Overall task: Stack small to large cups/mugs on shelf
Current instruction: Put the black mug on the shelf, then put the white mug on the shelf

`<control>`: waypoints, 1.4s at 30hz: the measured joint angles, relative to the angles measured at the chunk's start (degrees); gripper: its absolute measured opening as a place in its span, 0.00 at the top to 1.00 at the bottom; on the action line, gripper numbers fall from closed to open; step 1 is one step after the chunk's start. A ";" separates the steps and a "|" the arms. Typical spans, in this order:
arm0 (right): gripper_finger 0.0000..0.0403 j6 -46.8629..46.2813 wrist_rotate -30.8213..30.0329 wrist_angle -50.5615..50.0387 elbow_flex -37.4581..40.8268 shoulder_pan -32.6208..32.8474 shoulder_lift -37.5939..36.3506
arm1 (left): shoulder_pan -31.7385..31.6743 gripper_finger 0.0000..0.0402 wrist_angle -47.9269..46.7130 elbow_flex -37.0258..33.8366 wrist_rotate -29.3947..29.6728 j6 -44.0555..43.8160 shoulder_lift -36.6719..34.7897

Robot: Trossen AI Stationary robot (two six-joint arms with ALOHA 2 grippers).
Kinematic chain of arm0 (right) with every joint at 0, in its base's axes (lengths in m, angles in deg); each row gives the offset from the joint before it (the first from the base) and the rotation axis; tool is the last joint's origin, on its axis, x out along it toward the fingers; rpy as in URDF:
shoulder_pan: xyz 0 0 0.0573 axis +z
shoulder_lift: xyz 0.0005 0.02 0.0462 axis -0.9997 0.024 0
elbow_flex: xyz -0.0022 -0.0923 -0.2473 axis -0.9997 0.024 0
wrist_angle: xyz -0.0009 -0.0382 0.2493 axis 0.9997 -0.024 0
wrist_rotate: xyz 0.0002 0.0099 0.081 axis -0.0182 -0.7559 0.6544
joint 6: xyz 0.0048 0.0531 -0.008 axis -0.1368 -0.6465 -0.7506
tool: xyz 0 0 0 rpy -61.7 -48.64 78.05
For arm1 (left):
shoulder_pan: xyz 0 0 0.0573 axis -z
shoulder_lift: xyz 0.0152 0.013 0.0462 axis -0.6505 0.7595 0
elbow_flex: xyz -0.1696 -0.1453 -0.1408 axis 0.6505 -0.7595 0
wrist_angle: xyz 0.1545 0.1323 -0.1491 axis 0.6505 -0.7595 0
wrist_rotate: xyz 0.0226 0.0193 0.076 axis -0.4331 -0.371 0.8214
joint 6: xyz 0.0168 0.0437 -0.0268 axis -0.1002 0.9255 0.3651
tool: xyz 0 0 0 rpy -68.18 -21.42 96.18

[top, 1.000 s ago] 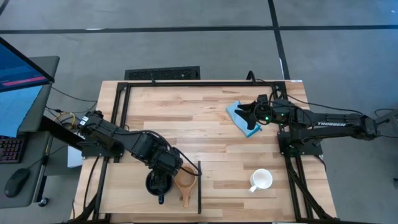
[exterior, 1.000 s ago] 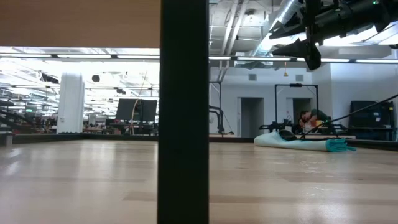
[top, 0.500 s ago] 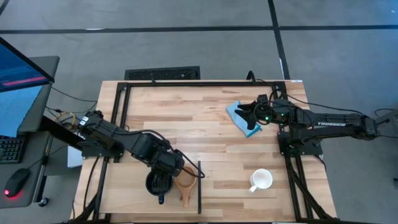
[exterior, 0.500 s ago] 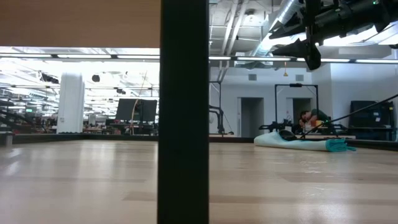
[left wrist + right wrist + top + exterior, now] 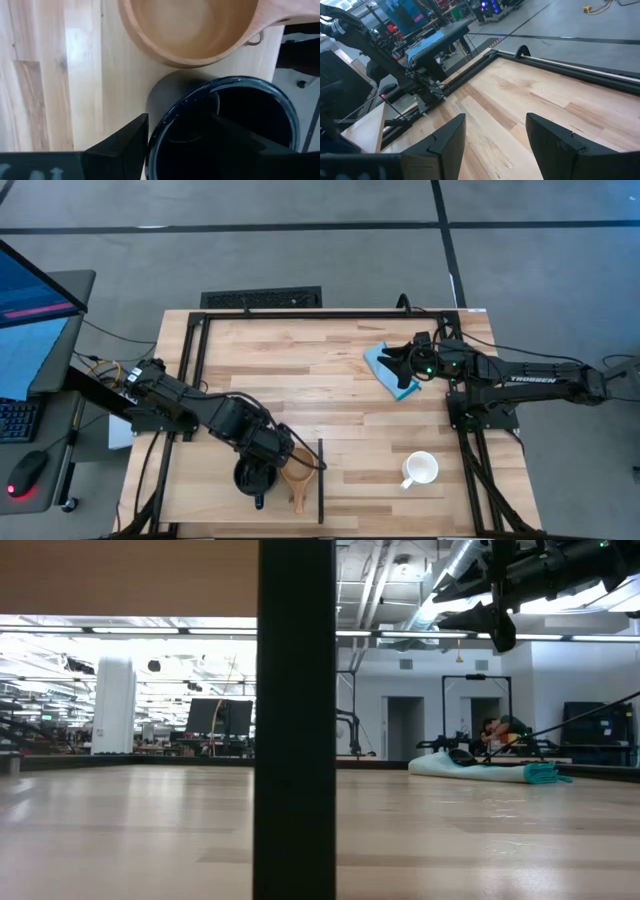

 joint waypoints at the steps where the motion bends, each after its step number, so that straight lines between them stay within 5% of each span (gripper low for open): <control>1: 0.43 0.23 0.00 0.01 0.01 0.00 0.00 | 0.00 0.53 -0.40 0.00 0.00 0.01 0.00; 23: 0.43 0.28 0.00 0.00 0.00 -0.07 0.00 | -0.02 0.53 -3.09 0.08 2.58 0.93 -0.02; 36: 0.43 0.58 0.00 0.01 0.00 -0.07 0.00 | 0.00 0.53 -6.66 10.61 4.46 0.01 -0.09; 42: 0.43 0.67 0.01 0.02 0.00 -0.07 0.00 | 1.18 0.53 -6.59 13.68 18.66 2.67 -2.68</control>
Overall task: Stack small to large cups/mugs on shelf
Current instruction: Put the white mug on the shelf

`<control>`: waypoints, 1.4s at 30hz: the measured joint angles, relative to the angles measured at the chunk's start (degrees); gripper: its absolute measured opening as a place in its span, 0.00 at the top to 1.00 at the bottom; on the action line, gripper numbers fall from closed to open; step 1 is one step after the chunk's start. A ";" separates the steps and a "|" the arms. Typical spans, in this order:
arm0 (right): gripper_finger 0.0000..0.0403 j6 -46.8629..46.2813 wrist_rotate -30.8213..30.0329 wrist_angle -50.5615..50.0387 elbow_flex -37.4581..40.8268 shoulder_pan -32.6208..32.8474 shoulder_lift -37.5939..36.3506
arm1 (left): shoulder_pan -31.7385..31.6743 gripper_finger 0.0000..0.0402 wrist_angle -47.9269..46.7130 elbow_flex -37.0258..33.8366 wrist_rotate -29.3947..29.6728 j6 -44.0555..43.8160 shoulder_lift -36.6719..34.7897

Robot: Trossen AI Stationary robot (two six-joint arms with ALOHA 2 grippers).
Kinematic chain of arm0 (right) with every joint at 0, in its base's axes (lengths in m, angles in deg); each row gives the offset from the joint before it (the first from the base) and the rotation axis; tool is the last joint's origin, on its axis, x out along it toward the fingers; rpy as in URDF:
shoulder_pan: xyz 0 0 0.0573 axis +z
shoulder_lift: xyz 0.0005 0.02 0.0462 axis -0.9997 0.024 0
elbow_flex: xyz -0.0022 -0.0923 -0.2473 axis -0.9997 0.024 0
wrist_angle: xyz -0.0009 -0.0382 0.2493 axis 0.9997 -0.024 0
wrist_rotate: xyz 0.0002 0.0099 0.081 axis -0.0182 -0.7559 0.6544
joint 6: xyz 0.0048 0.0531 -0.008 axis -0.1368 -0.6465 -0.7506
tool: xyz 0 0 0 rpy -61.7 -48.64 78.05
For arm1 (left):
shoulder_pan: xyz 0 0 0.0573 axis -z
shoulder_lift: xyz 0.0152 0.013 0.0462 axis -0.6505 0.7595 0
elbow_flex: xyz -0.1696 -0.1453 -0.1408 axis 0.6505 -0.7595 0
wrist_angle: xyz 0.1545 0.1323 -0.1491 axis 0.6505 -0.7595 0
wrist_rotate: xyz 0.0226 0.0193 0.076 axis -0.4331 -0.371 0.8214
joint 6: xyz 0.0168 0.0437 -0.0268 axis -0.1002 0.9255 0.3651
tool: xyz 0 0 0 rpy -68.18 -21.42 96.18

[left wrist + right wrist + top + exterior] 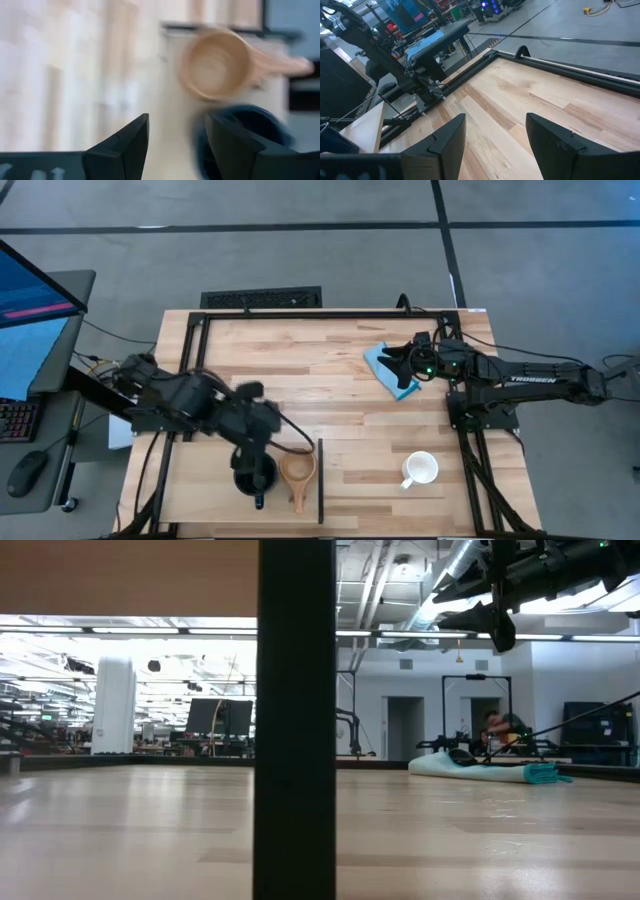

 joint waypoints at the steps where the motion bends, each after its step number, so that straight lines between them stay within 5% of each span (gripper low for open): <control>1: 0.43 0.00 0.01 0.00 0.00 0.00 0.00 | 0.42 0.53 -0.11 0.00 3.70 0.04 -0.95; 6: 0.43 0.00 0.01 0.00 0.00 0.02 0.00 | 2.96 0.53 -0.10 -0.31 20.10 0.07 -6.02; 10: 0.43 0.00 0.01 0.00 0.00 0.02 0.00 | 5.59 0.53 0.01 -0.39 27.15 2.46 -9.86; 30: 0.43 0.02 0.01 0.66 0.00 0.02 0.00 | 7.35 0.53 0.42 -2.49 35.61 11.76 -25.11; 36: 0.43 0.00 -0.09 1.07 0.00 0.02 0.00 | 7.35 0.53 11.66 -19.75 35.29 12.05 -38.19; 42: 0.43 0.00 -0.21 2.93 0.00 0.02 0.00 | 7.29 0.53 40.43 -46.31 28.28 21.02 -54.79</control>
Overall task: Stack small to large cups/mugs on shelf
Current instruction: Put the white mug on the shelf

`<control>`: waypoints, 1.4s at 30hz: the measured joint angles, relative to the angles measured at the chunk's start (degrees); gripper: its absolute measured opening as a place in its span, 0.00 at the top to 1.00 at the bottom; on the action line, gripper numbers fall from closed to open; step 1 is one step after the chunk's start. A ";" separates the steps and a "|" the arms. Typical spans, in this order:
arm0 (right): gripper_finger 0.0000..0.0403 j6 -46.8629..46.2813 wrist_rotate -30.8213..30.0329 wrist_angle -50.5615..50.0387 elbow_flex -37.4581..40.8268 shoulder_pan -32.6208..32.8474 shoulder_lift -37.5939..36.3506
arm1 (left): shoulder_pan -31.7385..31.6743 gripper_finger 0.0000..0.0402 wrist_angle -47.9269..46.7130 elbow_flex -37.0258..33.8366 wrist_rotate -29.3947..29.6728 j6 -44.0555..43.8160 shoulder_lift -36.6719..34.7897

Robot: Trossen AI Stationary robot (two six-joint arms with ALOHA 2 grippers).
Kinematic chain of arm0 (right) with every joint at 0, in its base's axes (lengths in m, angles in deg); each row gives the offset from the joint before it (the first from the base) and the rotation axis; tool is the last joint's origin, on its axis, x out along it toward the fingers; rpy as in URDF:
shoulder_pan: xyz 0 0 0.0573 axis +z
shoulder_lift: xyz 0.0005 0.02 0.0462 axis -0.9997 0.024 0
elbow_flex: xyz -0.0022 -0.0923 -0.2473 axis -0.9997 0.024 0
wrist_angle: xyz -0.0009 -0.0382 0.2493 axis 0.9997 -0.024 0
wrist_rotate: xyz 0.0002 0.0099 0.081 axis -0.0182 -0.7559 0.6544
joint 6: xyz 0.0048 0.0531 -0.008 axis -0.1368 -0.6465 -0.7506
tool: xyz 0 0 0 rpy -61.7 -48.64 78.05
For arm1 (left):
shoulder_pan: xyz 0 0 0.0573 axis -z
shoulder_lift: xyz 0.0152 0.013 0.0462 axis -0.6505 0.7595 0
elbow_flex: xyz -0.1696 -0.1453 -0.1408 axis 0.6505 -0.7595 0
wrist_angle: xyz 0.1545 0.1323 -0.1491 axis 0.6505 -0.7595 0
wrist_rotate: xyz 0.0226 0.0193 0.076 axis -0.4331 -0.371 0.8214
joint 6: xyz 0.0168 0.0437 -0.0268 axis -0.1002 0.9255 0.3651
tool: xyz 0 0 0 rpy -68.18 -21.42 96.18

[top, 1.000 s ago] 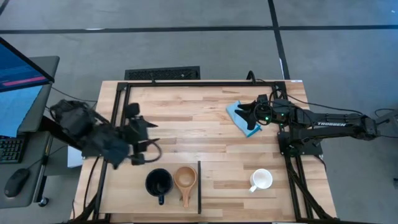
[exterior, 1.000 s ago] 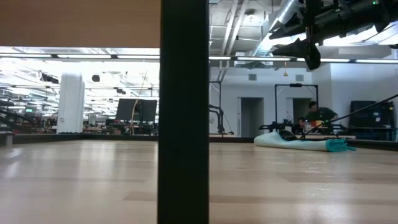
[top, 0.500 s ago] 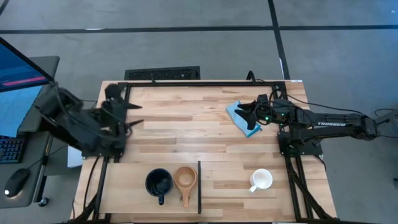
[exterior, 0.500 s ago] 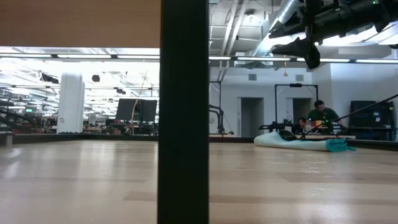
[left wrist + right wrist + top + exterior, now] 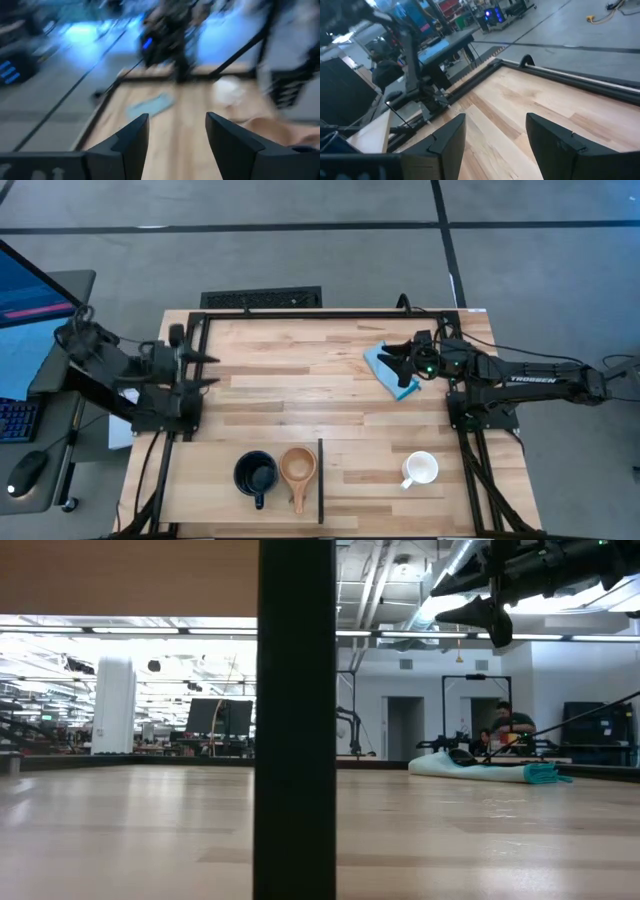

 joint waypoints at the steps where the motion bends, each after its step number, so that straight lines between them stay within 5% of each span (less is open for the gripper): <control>1: 0.43 0.00 0.00 0.55 0.00 0.00 0.00 | -0.10 0.53 6.41 -4.46 -2.32 2.90 -2.66; 7: 0.43 0.00 0.00 3.82 0.00 0.00 0.00 | -2.61 0.53 33.28 -25.26 -12.85 14.80 -14.99; 18: 0.43 -1.97 0.00 4.93 0.00 0.00 0.00 | -11.05 0.53 39.27 -42.29 -11.74 11.54 -29.15; 42: 0.43 -1.99 0.00 5.29 0.00 0.07 0.00 | -43.13 0.53 50.26 -62.01 -36.49 2.37 -29.85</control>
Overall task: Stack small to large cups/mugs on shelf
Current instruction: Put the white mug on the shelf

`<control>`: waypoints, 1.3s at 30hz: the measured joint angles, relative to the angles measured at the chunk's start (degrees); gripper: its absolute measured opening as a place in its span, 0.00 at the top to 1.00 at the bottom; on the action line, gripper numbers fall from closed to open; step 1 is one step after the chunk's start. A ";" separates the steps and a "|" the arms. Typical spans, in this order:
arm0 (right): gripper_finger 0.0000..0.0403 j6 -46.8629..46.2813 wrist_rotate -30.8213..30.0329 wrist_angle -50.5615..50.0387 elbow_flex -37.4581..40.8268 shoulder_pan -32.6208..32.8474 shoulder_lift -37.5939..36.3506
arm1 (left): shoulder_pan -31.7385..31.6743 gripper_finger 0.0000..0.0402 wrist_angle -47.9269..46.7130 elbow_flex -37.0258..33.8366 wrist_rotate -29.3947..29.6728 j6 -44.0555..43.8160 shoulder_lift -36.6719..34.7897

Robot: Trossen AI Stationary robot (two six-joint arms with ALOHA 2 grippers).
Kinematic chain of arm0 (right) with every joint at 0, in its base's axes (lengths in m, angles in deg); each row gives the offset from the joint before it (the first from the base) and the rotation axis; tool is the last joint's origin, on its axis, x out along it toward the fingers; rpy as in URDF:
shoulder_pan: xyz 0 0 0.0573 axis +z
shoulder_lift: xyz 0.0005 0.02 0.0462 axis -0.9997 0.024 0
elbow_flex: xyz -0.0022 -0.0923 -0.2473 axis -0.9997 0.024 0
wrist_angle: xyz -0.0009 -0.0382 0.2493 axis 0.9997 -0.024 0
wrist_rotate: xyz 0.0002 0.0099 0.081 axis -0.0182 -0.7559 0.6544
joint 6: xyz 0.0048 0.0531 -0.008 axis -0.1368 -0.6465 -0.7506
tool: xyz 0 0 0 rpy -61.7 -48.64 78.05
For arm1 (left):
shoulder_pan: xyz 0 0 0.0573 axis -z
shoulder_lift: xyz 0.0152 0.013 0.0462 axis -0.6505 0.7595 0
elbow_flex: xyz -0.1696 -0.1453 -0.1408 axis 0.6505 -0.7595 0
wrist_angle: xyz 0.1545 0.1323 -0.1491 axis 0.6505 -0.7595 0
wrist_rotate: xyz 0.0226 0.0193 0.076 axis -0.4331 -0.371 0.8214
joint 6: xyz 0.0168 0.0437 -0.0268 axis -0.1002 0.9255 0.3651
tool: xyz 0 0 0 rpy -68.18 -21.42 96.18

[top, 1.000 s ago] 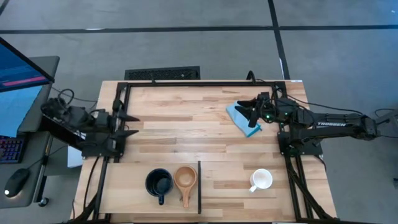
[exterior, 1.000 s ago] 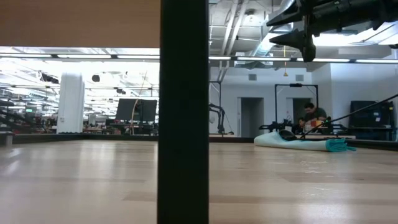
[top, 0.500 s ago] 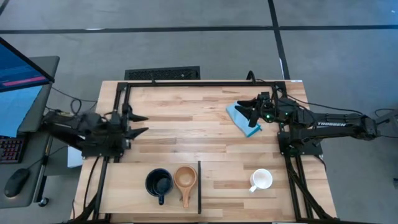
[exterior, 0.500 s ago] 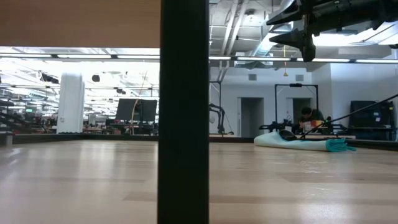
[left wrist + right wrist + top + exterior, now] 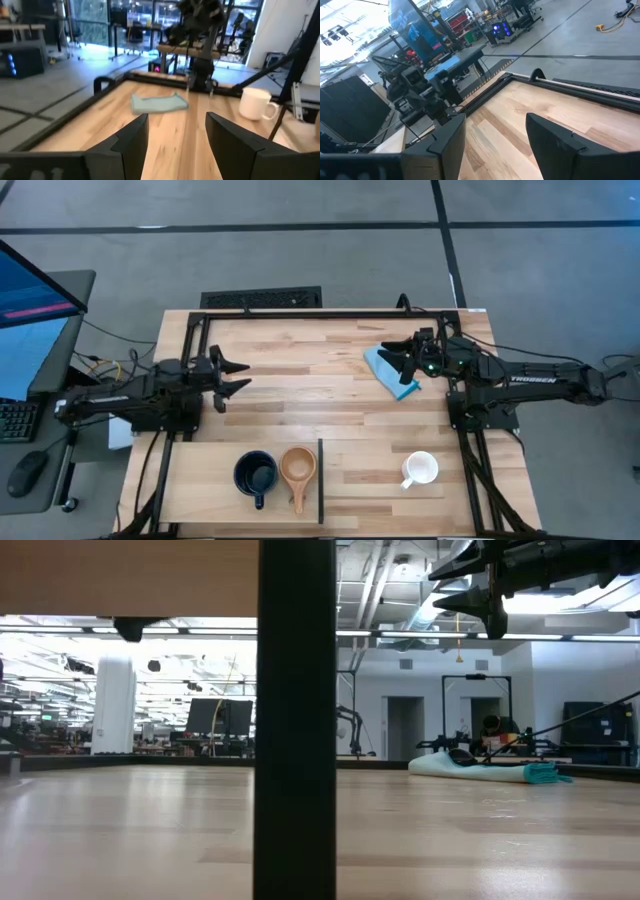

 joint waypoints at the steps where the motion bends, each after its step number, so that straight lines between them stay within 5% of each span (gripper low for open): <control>1: 0.43 0.00 0.00 0.00 0.00 0.00 0.00 | -0.98 0.53 -0.16 -0.49 -0.46 -0.62 -0.02; 15: 0.43 -0.02 0.20 -0.81 0.00 0.00 0.00 | -6.78 0.53 8.66 -6.85 -3.34 -3.83 -0.41; 29: 0.43 0.00 0.24 -2.85 0.00 0.00 -0.13 | -7.30 0.53 4.66 -9.29 -2.72 -1.91 -8.10; 39: 0.43 0.00 12.91 -4.21 -2.04 1.91 -0.09 | -7.30 0.53 2.32 -9.31 -0.23 -2.14 -8.13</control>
